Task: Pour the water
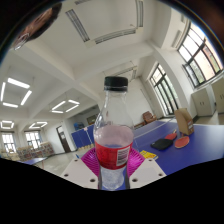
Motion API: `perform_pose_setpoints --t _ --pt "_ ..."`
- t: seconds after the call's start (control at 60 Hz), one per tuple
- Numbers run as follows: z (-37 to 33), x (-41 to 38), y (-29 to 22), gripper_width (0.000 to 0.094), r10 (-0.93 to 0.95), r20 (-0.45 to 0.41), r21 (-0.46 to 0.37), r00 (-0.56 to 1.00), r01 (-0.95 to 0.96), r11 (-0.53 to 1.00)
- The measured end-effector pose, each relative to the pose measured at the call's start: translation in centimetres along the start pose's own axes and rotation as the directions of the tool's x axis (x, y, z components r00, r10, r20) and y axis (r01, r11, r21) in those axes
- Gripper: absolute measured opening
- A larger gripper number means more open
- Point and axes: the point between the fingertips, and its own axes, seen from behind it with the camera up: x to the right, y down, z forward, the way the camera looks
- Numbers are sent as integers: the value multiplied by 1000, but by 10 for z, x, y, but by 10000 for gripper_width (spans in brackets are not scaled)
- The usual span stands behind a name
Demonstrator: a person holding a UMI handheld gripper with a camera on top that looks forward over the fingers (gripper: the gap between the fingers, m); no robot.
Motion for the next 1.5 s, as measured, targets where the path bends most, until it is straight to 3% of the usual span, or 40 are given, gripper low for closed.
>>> perform_pose_setpoints --t 0.1,0.167,0.25,0.317,0.517,0.55,0.633,0.733,0.8,0.833,0.883,0.933,1.0,1.133,1.5 --pt "-8 59 50 301 -254 -108 -123 961 240 963" --pt "-12 99 90 304 -350 -125 -204 929 321 925" --pt "-21 132 148 302 -385 -133 -298 913 333 895" --pt "-33 146 164 302 -396 -140 -355 908 327 876" --pt "-57 183 228 307 -434 -122 -459 892 338 822" --pt "-53 179 225 308 -448 -120 -422 886 363 831" --pt "-57 179 226 327 -454 -132 -419 881 366 831" --pt "-52 183 227 461 -436 -140 -424 889 344 838" --pt "-57 182 227 535 -438 -143 -472 887 328 818" --pt "-63 183 232 639 -430 -145 -513 891 304 803" --pt "-53 180 234 875 -408 -142 -528 902 280 802" --pt "-70 172 225 811 -407 -152 -545 900 268 795" --pt "-89 171 209 857 -443 -186 -560 877 277 781" --pt "-134 151 187 856 -466 -225 -602 855 254 757" --pt "-306 53 122 852 -527 -278 -614 803 273 741"
